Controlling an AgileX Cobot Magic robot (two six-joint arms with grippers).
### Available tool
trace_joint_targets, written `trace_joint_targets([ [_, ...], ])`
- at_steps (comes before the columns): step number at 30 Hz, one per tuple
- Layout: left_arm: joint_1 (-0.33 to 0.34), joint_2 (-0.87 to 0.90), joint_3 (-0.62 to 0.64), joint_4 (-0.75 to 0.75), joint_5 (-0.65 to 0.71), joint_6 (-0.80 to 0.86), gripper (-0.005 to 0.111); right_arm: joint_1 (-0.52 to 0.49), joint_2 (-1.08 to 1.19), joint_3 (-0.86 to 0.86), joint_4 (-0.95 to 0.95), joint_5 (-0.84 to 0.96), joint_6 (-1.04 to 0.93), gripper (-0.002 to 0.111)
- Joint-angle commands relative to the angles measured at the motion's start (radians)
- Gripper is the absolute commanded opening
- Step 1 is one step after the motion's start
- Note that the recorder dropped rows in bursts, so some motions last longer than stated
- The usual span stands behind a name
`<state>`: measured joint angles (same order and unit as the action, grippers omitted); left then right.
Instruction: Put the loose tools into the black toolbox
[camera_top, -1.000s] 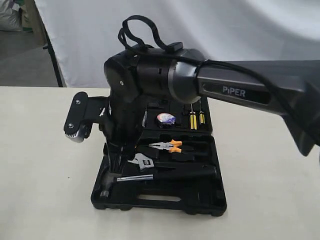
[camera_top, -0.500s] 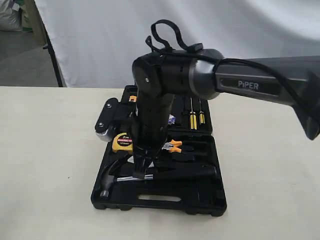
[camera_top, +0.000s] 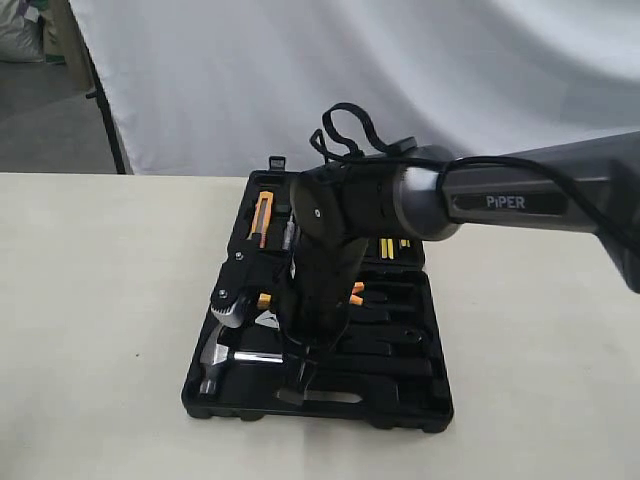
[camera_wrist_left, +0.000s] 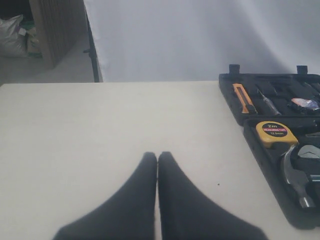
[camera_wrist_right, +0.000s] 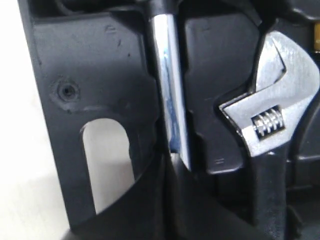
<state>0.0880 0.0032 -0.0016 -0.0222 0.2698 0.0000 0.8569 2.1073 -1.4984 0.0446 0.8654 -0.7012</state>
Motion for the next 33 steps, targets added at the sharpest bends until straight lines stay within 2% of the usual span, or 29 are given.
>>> trace_joint_targets([
  [1, -0.005, -0.003, 0.002, -0.008, -0.001, 0.0, 0.001, -0.006, 0.003, 0.011, -0.001, -0.016, -0.006, 0.0],
  [7, -0.005, -0.003, 0.002, -0.008, -0.001, 0.0, 0.001, -0.006, 0.003, 0.011, -0.001, -0.03, -0.006, 0.0],
  [16, -0.005, -0.003, 0.002, -0.008, -0.001, 0.0, 0.001, -0.006, 0.003, 0.011, 0.052, -0.179, -0.006, 0.0],
  [33, -0.005, -0.003, 0.002, -0.008, -0.001, 0.0, 0.001, -0.006, 0.039, 0.011, 0.16, -0.184, -0.051, 0.0],
])
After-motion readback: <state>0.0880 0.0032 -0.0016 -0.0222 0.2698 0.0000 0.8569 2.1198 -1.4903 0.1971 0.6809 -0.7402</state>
